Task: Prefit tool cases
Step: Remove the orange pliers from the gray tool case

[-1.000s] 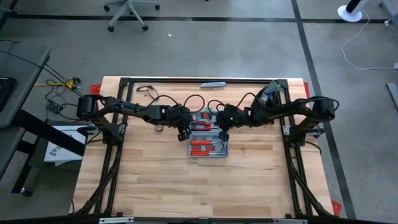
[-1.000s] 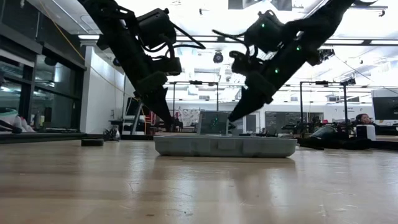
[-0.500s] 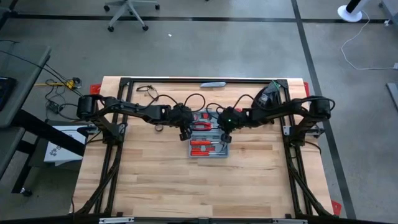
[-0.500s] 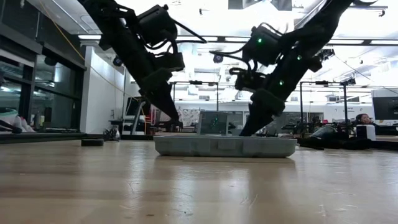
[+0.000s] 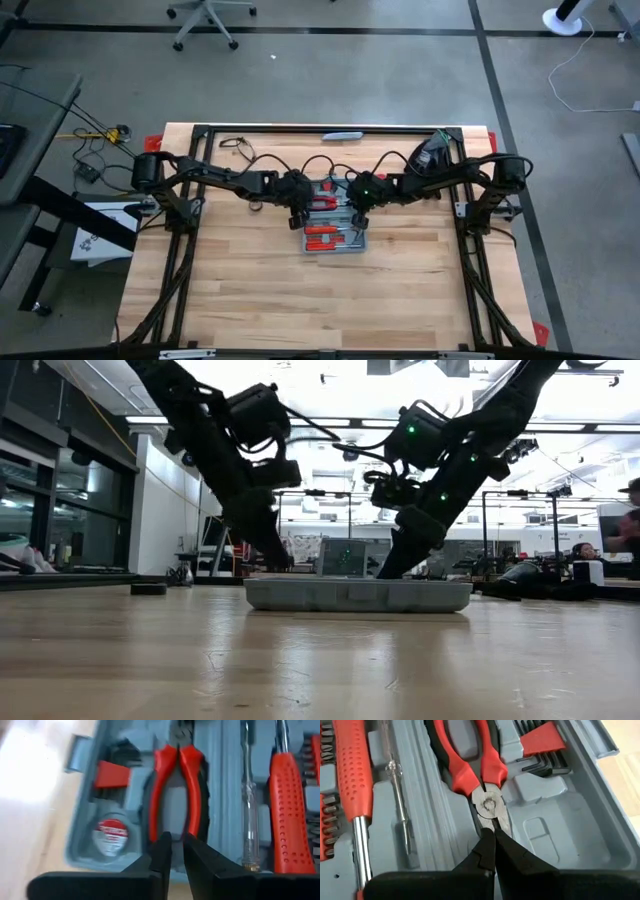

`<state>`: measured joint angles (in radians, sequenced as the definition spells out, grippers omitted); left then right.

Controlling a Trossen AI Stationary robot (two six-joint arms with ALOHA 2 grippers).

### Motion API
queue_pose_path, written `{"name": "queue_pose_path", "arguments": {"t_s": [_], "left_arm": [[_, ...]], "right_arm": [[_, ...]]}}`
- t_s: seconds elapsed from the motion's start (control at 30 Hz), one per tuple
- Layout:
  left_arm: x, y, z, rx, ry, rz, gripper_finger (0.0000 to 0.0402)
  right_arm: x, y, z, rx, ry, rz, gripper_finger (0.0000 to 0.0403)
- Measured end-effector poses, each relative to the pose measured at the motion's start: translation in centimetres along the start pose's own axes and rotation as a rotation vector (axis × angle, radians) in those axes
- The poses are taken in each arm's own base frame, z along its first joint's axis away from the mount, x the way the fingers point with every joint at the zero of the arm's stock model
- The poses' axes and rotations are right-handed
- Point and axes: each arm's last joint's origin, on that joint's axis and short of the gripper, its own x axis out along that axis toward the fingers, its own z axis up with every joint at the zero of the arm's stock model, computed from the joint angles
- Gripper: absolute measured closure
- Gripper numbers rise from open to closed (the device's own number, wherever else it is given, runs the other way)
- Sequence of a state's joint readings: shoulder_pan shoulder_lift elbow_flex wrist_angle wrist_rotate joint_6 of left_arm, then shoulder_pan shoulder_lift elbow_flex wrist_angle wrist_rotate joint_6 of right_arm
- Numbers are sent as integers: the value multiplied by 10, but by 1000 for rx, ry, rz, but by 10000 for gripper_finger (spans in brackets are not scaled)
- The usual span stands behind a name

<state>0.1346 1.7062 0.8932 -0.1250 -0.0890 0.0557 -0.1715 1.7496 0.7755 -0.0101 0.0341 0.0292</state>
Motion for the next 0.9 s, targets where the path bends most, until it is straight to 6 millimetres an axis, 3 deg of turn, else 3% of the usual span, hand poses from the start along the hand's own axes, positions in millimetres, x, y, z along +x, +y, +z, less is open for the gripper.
{"name": "queue_pose_path", "arguments": {"t_s": [0.23,0.43,0.6,0.9], "left_arm": [[16,4,-1,-19,-14,76,262],[13,6,2,20,-40,143,208],[14,11,2,35,-36,159,195],[26,39,-8,-41,-4,47,199]], "right_arm": [[1,0,0,17,-9,0,403],[1,0,0,17,-12,1,403],[1,0,1,17,-21,9,403],[1,0,2,17,-33,16,403]]}}
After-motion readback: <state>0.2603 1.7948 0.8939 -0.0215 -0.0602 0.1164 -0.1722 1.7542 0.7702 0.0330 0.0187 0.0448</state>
